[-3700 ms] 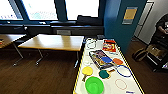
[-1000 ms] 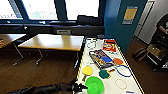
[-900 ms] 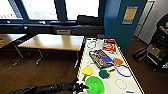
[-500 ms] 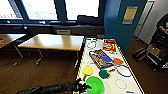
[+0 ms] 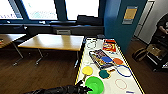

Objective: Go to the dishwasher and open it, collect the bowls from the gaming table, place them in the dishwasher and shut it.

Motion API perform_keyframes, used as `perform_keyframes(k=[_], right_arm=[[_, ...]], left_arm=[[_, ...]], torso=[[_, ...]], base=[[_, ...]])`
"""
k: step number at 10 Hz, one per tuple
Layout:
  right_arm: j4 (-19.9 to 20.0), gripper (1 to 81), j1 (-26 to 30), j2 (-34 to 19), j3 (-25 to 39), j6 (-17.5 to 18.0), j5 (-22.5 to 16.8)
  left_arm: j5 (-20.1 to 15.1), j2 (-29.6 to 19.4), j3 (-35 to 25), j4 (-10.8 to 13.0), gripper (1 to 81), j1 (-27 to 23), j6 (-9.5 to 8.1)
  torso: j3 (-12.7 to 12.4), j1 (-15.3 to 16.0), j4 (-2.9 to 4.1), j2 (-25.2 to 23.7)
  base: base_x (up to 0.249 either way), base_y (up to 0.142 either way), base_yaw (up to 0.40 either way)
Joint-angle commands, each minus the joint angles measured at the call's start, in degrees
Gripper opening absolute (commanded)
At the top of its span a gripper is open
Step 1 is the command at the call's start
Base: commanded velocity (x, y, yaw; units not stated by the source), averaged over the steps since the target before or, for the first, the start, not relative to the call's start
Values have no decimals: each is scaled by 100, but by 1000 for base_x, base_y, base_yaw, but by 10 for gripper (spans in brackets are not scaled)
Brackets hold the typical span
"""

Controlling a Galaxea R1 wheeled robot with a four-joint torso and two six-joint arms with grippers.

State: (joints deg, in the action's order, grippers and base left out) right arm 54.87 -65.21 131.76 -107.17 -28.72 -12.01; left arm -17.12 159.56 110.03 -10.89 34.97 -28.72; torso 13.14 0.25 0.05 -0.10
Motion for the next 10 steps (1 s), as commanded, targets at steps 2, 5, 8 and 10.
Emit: perform_keyframes(k=[2,5,8,10], right_arm=[[76,10,416,-200,-66,-28,-592],[76,10,425,-138,-198,-28,-610],[76,10,442,-77,-207,-28,-610],[76,10,442,-59,-207,-28,-610]], left_arm=[[-37,67,-298,737,811,-777,7],[129,111,-175,825,811,-803,-2],[68,164,-114,798,811,-856,-464],[-254,339,271,817,811,-908,-906]], torso=[[0,0,0,2],[0,0,0,2],[0,0,0,2],[0,0,0,2]], base=[[0,0,0],[0,0,0],[0,0,0],[0,0,0]])
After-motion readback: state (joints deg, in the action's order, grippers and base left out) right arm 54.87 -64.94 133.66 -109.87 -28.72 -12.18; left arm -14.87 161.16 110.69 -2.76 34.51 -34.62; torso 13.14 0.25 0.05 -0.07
